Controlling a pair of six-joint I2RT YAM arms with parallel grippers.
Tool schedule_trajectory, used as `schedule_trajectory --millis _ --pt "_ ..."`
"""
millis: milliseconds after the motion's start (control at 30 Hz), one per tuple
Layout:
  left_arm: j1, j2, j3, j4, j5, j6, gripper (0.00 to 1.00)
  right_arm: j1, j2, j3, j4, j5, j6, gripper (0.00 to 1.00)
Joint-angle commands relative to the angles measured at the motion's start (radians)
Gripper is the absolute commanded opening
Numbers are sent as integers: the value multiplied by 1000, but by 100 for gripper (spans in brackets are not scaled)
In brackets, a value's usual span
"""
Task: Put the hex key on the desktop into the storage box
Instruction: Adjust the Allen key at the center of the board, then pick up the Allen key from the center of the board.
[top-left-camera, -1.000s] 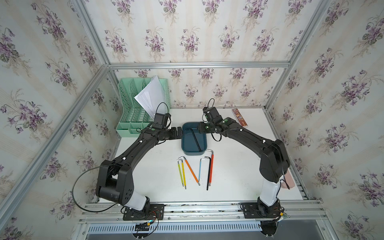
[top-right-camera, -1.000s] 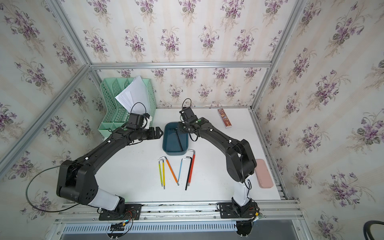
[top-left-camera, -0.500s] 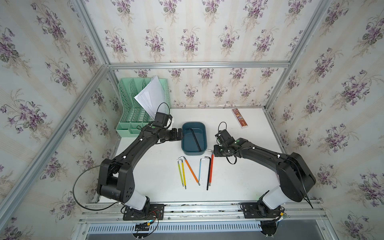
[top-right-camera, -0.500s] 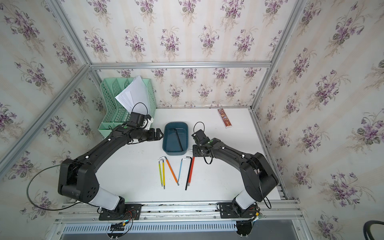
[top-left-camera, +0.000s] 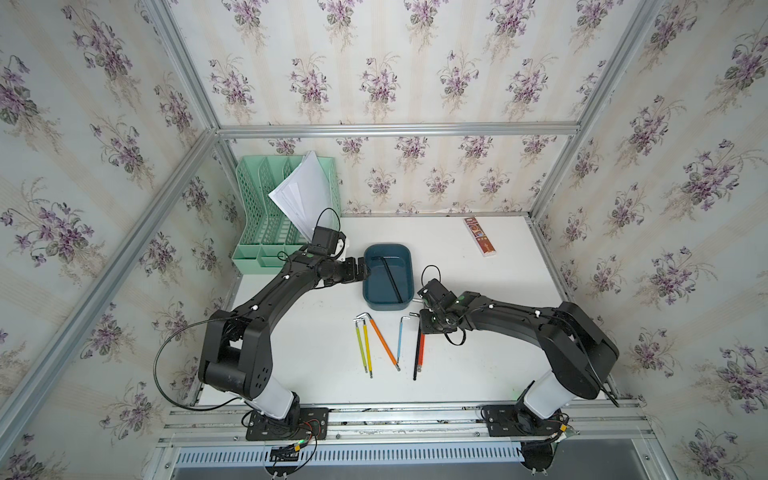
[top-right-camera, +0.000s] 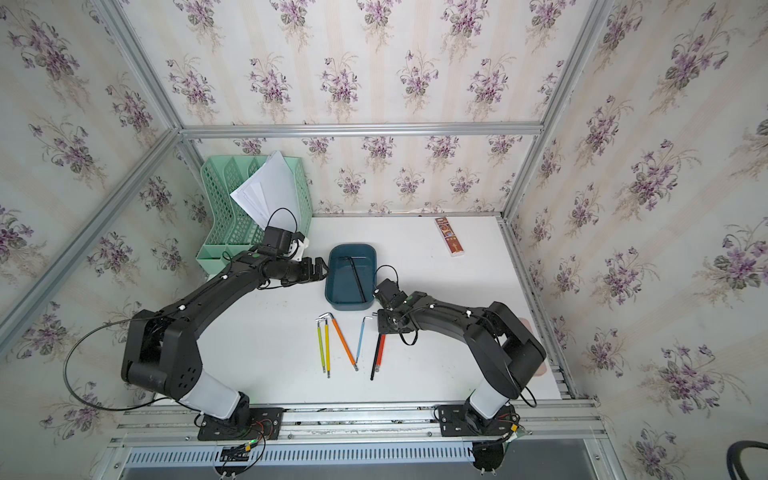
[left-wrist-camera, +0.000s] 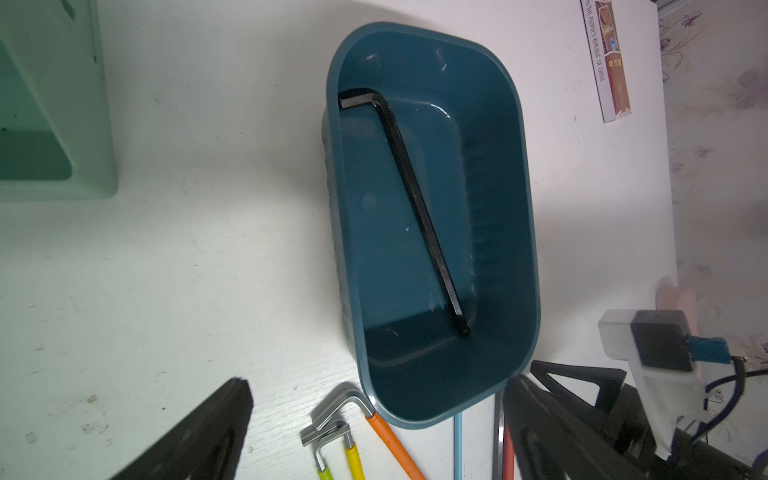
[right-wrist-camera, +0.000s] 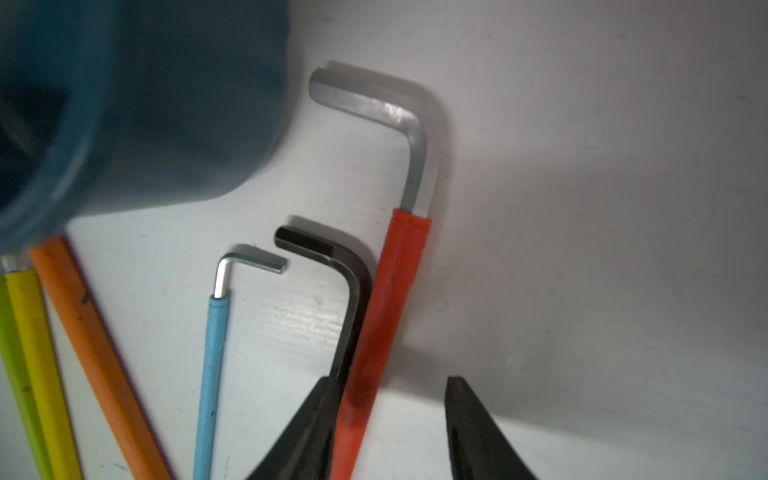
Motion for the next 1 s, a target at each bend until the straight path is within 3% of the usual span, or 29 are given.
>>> schedule_trajectory --millis 0,333,600,967 --pt "1 15 2 37 19 -12 99 11 16 3 -29 53 27 48" --pt "-13 36 -5 61 27 -23 99 2 -6 -32 -90 156 3 50" --pt "-17 24 -1 39 -22 -2 99 0 13 -19 -46 48 14 49" --pt "-17 10 6 8 -97 32 99 7 97 -23 -80 64 59 46"
